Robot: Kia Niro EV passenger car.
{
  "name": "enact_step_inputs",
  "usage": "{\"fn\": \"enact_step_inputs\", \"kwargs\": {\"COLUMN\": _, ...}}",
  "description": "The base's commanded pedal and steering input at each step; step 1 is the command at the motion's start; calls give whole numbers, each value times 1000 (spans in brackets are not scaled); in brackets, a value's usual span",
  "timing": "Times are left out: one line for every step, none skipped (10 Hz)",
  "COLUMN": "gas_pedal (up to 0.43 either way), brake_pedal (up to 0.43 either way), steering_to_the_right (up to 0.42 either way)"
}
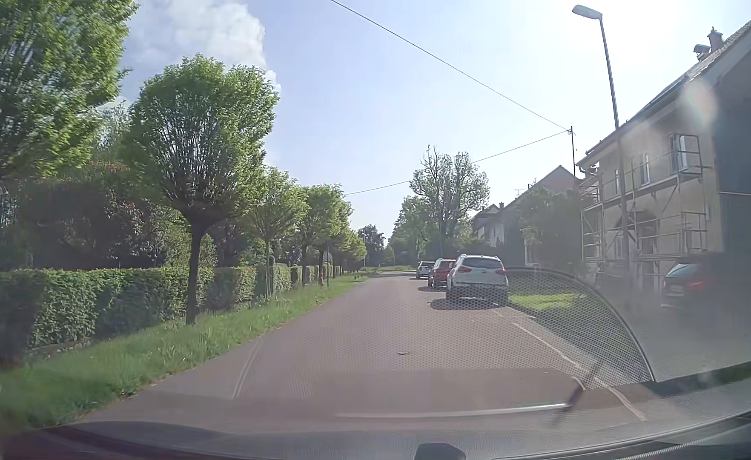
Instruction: Follow the waypoints while adhering to traffic rules and regulations
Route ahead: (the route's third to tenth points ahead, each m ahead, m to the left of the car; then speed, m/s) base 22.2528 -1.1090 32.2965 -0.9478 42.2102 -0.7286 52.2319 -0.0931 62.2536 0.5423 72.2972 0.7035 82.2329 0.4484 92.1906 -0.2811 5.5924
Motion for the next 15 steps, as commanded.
{"fn": "enact_step_inputs", "kwargs": {"gas_pedal": 0, "brake_pedal": 85, "steering_to_the_right": -38}}
{"fn": "enact_step_inputs", "kwargs": {"gas_pedal": 0, "brake_pedal": 49, "steering_to_the_right": -35}}
{"fn": "enact_step_inputs", "kwargs": {"gas_pedal": 0, "brake_pedal": 0, "steering_to_the_right": -34}}
{"fn": "enact_step_inputs", "kwargs": {"gas_pedal": 0, "brake_pedal": 0, "steering_to_the_right": -28}}
{"fn": "enact_step_inputs", "kwargs": {"gas_pedal": 0, "brake_pedal": 0, "steering_to_the_right": -27}}
{"fn": "enact_step_inputs", "kwargs": {"gas_pedal": 0, "brake_pedal": 0, "steering_to_the_right": -26}}
{"fn": "enact_step_inputs", "kwargs": {"gas_pedal": 20, "brake_pedal": 0, "steering_to_the_right": -24}}
{"fn": "enact_step_inputs", "kwargs": {"gas_pedal": 87, "brake_pedal": 0, "steering_to_the_right": -20}}
{"fn": "enact_step_inputs", "kwargs": {"gas_pedal": 98, "brake_pedal": 0, "steering_to_the_right": -17}}
{"fn": "enact_step_inputs", "kwargs": {"gas_pedal": 118, "brake_pedal": 0, "steering_to_the_right": -15}}
{"fn": "enact_step_inputs", "kwargs": {"gas_pedal": 130, "brake_pedal": 0, "steering_to_the_right": -14}}
{"fn": "enact_step_inputs", "kwargs": {"gas_pedal": 138, "brake_pedal": 0, "steering_to_the_right": -11}}
{"fn": "enact_step_inputs", "kwargs": {"gas_pedal": 150, "brake_pedal": 0, "steering_to_the_right": -10}}
{"fn": "enact_step_inputs", "kwargs": {"gas_pedal": 150, "brake_pedal": 0, "steering_to_the_right": -10}}
{"fn": "enact_step_inputs", "kwargs": {"gas_pedal": 157, "brake_pedal": 0, "steering_to_the_right": -9}}
